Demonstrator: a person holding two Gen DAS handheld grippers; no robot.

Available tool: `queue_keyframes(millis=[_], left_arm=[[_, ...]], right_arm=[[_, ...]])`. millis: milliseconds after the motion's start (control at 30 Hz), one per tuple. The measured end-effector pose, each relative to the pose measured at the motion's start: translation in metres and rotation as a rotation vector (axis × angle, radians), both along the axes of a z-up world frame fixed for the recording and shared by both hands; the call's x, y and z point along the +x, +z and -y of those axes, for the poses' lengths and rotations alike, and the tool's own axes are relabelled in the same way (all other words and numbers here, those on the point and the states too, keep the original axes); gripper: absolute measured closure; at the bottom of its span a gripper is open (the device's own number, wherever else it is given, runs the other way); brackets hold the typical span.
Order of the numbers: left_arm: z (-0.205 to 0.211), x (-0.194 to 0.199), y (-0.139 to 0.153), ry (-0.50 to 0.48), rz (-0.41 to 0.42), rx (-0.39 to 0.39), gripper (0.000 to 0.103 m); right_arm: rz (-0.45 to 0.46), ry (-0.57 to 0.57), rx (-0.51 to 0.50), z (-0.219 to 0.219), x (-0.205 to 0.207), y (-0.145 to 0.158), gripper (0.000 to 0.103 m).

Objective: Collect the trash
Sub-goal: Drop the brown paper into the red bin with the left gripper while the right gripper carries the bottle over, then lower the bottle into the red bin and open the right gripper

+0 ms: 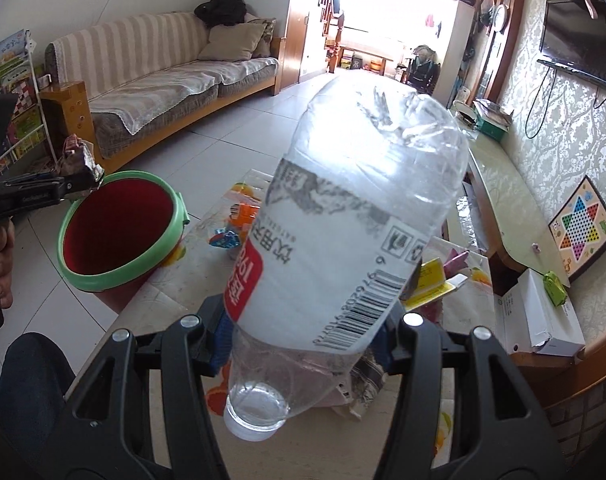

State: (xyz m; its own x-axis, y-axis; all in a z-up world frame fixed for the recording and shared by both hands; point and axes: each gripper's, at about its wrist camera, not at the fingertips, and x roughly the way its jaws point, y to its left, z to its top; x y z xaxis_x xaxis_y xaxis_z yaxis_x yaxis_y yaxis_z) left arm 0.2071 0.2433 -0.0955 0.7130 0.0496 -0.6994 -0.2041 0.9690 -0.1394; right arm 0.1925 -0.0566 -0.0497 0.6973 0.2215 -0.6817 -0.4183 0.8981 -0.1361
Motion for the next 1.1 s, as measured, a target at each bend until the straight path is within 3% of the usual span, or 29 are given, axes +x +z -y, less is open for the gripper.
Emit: queue_keyframes(millis=[200, 267, 567, 1100], left_arm=[[-0.030, 0.013, -0.015, 0.016, -0.041, -0.014, 0.042], [-0.035, 0.015, -0.019, 0.015, -0.049, -0.014, 0.027], [-0.046, -0.015, -0.014, -0.002, -0.031, 0.022, 0.013], [-0.096, -0.083, 0.000, 0.091, 0.015, -0.010, 0.011]], right_arm=[[-0.006, 0.069, -0.015, -0.042, -0.003, -0.003, 0.050], [-0.011, 0.088, -0.016, -0.053, -0.002, -0.004, 0.050], [-0.029, 0.163, -0.019, -0.113, 0.012, -0.011, 0.050], [-0.068, 0.294, 0.000, -0.230, 0.050, -0.045, 0.050]])
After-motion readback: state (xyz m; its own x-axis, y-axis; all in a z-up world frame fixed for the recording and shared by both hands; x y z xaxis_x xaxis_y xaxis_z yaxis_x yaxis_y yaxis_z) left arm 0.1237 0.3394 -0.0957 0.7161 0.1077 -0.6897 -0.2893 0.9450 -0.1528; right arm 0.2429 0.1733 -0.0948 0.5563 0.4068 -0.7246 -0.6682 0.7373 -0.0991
